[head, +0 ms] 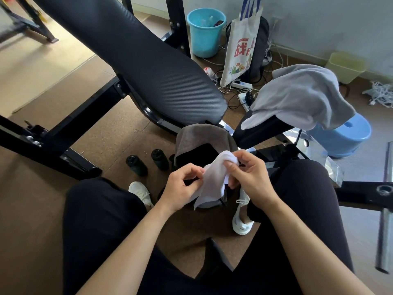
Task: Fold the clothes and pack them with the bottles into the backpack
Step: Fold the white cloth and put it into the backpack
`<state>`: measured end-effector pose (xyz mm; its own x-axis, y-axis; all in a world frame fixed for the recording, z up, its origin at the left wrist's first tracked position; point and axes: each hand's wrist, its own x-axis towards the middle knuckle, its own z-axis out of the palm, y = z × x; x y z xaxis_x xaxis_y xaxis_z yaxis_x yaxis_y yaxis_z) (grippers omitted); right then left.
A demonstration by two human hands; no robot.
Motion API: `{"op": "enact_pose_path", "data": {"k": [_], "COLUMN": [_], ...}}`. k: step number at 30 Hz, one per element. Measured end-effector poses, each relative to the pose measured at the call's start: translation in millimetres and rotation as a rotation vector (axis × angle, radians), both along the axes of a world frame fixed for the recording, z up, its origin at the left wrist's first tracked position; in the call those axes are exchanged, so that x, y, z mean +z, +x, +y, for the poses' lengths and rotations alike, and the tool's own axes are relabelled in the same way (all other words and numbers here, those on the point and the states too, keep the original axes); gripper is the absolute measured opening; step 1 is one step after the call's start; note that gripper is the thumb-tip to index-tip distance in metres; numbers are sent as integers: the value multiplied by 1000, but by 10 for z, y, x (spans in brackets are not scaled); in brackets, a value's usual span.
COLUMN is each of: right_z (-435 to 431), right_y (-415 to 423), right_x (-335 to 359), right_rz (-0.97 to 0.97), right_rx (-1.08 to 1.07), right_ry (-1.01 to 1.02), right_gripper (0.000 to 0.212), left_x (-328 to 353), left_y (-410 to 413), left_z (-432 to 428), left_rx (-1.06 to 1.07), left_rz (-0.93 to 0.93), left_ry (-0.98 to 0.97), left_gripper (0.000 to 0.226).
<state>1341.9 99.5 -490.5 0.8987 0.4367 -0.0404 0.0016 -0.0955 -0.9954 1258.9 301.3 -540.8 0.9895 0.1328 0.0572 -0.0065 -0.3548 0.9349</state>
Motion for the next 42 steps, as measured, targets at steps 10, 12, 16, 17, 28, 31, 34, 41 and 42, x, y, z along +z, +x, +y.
{"op": "enact_pose_path", "data": {"k": [10, 12, 16, 17, 28, 31, 34, 41, 42], "right_z": [-53, -53, -48, -48, -98, -137, -178, -359, -366], "right_y": [68, 83, 112, 117, 226, 298, 378, 527, 526], "right_x": [224, 277, 363, 381, 543, 519, 447, 76, 27], "right_rz": [-54, -66, -78, -81, -131, -133, -133, -99, -87], "right_rx": [-25, -31, -41, -42, -100, -157, -243, -521, -535], "right_ry": [137, 155, 183, 190, 249, 238, 241, 147, 129], "right_gripper": [5, 5, 5, 7, 5, 5, 3, 11, 11], "left_x": [-176, -183, -251, -292, -495, -429, -327, -124, -105], "left_y": [-6, 12, 88, 101, 150, 148, 131, 32, 13], "left_z": [-241, -274, -268, -260, -214, -184, -103, 180, 206], "left_rx": [55, 113, 176, 161, 107, 122, 134, 207, 214], "left_rz": [-38, -55, -96, -85, 63, 71, 85, 74, 59], "left_ry": [110, 134, 185, 204, 292, 308, 312, 226, 217], "left_gripper": [42, 48, 52, 47, 11, 14, 19, 12, 11]}}
